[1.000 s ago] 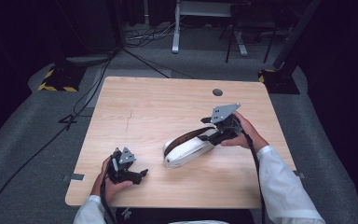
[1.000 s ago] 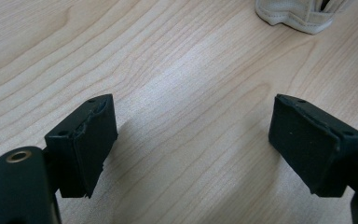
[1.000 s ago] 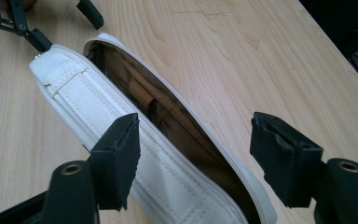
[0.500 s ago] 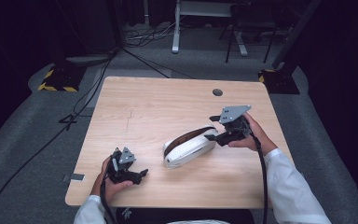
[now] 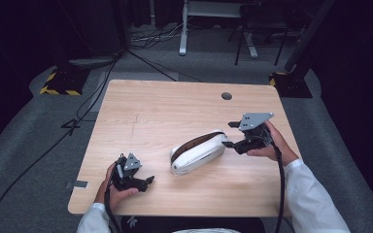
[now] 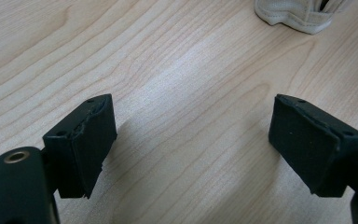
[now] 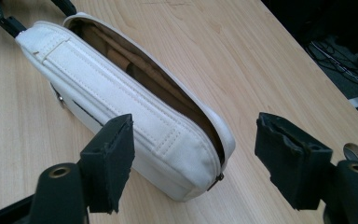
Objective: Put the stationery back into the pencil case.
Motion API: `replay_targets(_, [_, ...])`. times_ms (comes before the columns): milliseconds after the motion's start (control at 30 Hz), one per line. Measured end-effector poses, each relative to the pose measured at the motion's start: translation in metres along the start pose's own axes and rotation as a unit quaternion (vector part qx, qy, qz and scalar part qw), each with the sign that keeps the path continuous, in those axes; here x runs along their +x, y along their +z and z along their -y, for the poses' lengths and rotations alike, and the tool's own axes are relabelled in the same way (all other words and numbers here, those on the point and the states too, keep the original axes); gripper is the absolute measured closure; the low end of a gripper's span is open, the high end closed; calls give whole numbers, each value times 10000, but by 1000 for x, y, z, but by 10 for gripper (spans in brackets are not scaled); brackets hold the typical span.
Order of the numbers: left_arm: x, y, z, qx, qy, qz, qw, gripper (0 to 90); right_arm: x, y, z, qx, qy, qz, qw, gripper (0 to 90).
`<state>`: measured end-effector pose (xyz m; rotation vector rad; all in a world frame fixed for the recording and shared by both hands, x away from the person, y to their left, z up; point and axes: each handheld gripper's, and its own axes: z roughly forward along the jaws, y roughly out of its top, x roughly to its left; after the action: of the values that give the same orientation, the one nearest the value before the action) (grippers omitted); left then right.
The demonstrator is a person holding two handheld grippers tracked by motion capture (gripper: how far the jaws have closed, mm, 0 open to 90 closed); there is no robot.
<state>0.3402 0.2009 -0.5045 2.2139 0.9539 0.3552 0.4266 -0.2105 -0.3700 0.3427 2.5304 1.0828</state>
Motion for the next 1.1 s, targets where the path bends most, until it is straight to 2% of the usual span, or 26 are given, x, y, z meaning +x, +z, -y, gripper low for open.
replay_targets(333, [0,0,0,2,0,2,10000,154,6,-12,17,111,9,156,9998,290])
replay_targets(567, [0,0,0,1,1,1,10000,154,12,-19,37,180,137,319,9992,289])
replay_targets(800, [0,0,0,1,1,0,10000,154,19,-23,56,232,278,359,9987,290])
replay_targets(1000, [0,0,0,2,1,1,10000,154,29,-25,78,445,313,385,9978,290])
replay_targets(1100, [0,0,0,1,0,0,10000,154,33,-27,90,552,338,479,9968,290])
